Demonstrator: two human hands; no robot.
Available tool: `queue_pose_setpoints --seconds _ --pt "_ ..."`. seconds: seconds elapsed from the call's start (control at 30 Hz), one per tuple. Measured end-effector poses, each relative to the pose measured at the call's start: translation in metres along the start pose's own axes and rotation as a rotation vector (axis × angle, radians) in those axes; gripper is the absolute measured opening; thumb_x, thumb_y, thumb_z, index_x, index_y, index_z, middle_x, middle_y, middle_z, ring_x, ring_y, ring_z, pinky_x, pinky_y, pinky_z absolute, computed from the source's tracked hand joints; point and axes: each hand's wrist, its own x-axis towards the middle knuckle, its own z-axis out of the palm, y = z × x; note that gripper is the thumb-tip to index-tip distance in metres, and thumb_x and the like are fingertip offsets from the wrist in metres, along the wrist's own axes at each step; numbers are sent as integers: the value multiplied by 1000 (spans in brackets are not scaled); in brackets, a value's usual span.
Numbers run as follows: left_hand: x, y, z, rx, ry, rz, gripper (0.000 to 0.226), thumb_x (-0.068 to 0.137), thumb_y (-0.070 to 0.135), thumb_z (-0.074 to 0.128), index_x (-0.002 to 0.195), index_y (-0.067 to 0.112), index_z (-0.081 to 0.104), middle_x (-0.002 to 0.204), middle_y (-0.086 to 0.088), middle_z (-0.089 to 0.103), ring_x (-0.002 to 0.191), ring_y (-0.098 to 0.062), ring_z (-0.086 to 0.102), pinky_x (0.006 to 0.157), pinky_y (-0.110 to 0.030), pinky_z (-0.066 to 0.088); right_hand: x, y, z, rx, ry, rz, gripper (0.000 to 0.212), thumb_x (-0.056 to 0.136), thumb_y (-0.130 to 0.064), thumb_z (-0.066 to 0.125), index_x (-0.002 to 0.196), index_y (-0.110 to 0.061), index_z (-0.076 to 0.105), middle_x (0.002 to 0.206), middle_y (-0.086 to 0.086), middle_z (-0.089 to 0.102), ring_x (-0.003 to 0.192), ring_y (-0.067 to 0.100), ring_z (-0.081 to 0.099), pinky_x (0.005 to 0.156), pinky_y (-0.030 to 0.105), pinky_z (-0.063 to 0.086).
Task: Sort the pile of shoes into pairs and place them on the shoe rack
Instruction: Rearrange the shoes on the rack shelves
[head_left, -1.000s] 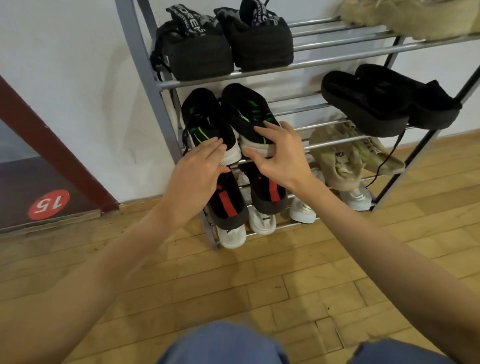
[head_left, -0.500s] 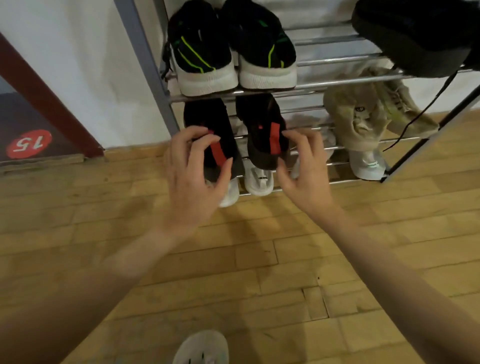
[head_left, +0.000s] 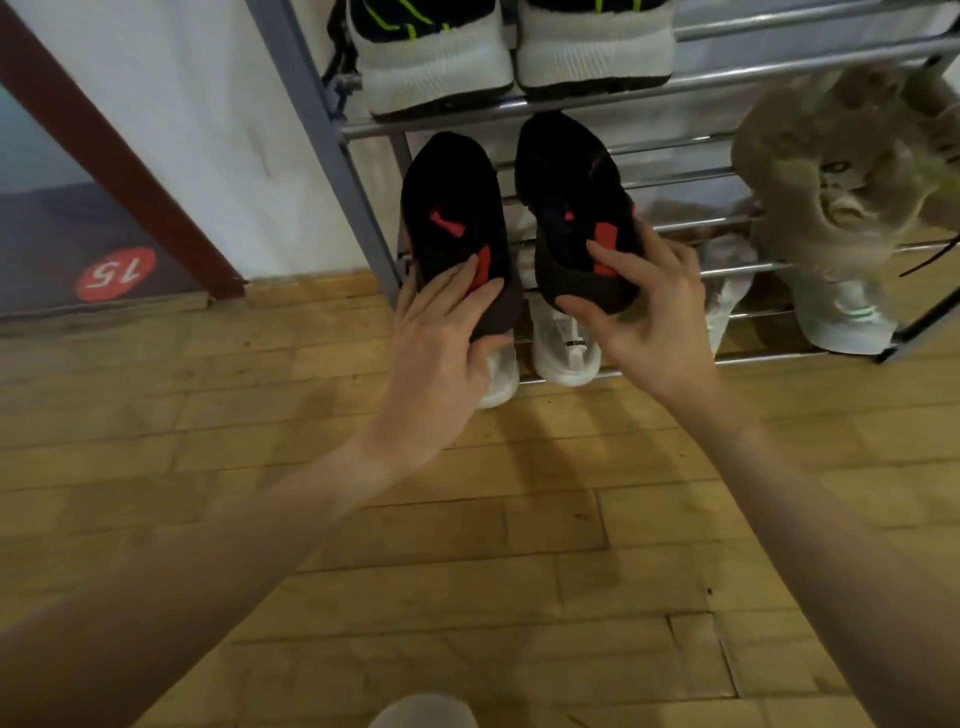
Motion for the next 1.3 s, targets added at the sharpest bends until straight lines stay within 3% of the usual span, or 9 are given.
queue_pose_setpoints --seconds 0.43,0.63,0.7,0.8,0.9,1.0,1.1,1.2,1.3 --pt "19 -7 5 76 59 -35 47 78 13 73 124 7 62 133 -16 58 122 -32 52 104 -54 40 9 -6 18 48 65 -97 54 79 -51 66 120 -17 67 139 10 52 121 29 43 100 26 29" --pt "16 -8 7 100 52 9 60 84 20 69 138 9 46 147 -18 41 134 -30 42 112 -49 31 6 -2 17 1 -5 -112 66 87 -52 61 143 -19 46 152 14 34 130 28 38 105 14 20" --pt "5 -6 9 50 123 2 65 88 23 65 144 7 36 151 -20 32 138 -32 34 111 -48 33 -8 -4 17 101 66 -69 71 92 -41 60 149 -11 31 153 20 23 134 19 31 110 23 28" --pt "-30 -4 13 33 296 189 42 86 11 63 125 6 47 126 -24 52 117 -34 51 95 -44 45 -40 4 26 166 277 -34 40 93 -12 58 129 4 48 125 14 44 110 17 49 93 31 47" --pt "-63 -11 27 107 -12 360 31 82 5 60 112 5 55 113 -21 59 99 -30 57 84 -38 49 -66 25 44 -6 7 69 23 87 -6 54 109 -1 59 107 12 54 94 19 54 80 39 51" --pt "-73 -26 46 177 -272 207 36 85 13 59 119 4 56 126 -15 54 108 -29 56 85 -45 51 -80 34 64 -209 -327 168 45 84 -12 61 127 -5 49 133 21 41 126 36 42 105 46 40" --pt "-67 -33 57 140 -271 -42 47 85 15 61 129 8 47 138 -12 44 122 -29 50 95 -44 49 -75 27 74 -210 -249 224 58 87 -19 65 136 -5 39 144 27 33 137 41 32 109 47 37" --pt "-58 -38 66 208 -312 -78 67 85 20 65 142 8 32 148 -12 35 125 -31 49 94 -41 50 -60 28 85 -166 -263 297 79 87 -30 69 149 -18 22 152 28 22 141 44 25 109 51 35" --pt "-48 -44 75 218 -347 -110 79 84 25 68 148 10 23 149 -12 32 124 -31 50 91 -40 52 -43 36 95 -166 -315 349 78 85 -28 71 148 -23 26 146 24 31 135 44 33 110 51 37"
